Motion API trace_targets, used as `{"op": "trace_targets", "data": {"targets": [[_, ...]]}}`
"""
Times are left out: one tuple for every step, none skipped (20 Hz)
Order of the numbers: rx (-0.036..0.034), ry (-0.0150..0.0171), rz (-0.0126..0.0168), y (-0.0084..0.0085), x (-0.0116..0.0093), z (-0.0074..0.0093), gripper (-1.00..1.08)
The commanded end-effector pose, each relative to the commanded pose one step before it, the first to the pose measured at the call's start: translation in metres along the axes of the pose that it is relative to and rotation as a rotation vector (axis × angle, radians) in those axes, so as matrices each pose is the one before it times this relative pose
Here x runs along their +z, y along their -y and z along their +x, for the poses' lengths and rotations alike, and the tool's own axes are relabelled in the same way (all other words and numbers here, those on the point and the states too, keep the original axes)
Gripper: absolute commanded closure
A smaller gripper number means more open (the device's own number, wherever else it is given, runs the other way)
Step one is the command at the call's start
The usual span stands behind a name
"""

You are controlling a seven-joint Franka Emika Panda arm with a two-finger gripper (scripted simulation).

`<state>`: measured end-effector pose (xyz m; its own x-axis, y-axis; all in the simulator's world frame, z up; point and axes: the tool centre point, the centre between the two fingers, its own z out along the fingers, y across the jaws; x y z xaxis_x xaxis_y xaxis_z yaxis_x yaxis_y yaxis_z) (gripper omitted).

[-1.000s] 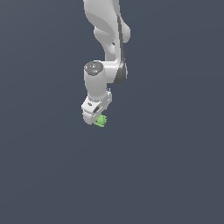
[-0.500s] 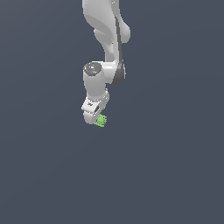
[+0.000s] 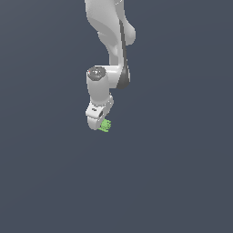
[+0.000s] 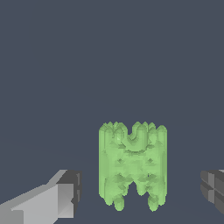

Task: Pick up the object and move it to a goal position.

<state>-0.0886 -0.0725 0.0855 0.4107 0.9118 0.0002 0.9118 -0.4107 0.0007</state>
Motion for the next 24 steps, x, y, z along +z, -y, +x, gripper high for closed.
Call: {"op": "trace_targets", "data": {"targets": [[-0.00099,0.00011,0.00086,0.00066,0.00797,-0.00003,-0.92],[-0.00069,-0.00007,0.00002,0.00022,0.00434,0.00009,-0.92],[0.00000,0.00000,0.00000,0.00012,0.00486,-0.00028,-0.92],[-0.00069,-0.00006,0.00002,0.00020,0.00518,0.00006,-0.92],[-0.00069,-0.00004,0.00000,0.00014,0.00469,0.00010,-0.92],[0.00000,0.00000,0.00000,-0.00002,0.00410,-0.00021,-0.92],[-0.00049,0.00004,-0.00003,0.00000,0.00349,0.00009,-0.92],[0.00000,0.00000,0.00000,-0.00012,0.00291,-0.00012,-0.92],[0.00000,0.00000,0.00000,-0.00014,0.00234,-0.00009,-0.92],[-0.00064,0.00023,-0.00013,-0.00005,0.00176,0.00028,-0.92],[0.00000,0.00000,0.00000,-0.00013,0.00126,-0.00004,-0.92],[0.00000,0.00000,0.00000,-0.00009,0.00075,-0.00002,-0.92],[0.00000,0.00000,0.00000,-0.00003,0.00025,-0.00001,-0.92],[0.00000,0.00000,0.00000,0.00000,0.00000,0.00000,1.08],[0.00000,0.00000,0.00000,0.00000,0.00000,0.00000,1.08],[0.00000,0.00000,0.00000,0.00000,0.00000,0.00000,1.08],[0.00000,0.00000,0.00000,0.00000,0.00000,0.00000,1.08],[0.00000,0.00000,0.00000,0.00000,0.00000,0.00000,1.08],[0.00000,0.00000,0.00000,0.00000,0.00000,0.00000,1.08],[0.00000,0.00000,0.00000,0.00000,0.00000,0.00000,1.08],[0.00000,0.00000,0.00000,0.00000,0.00000,0.00000,1.08],[0.00000,0.00000,0.00000,0.00000,0.00000,0.00000,1.08],[0.00000,0.00000,0.00000,0.00000,0.00000,0.00000,1.08],[0.00006,-0.00047,-0.00235,-0.00084,-0.00111,0.00020,1.08]]}}
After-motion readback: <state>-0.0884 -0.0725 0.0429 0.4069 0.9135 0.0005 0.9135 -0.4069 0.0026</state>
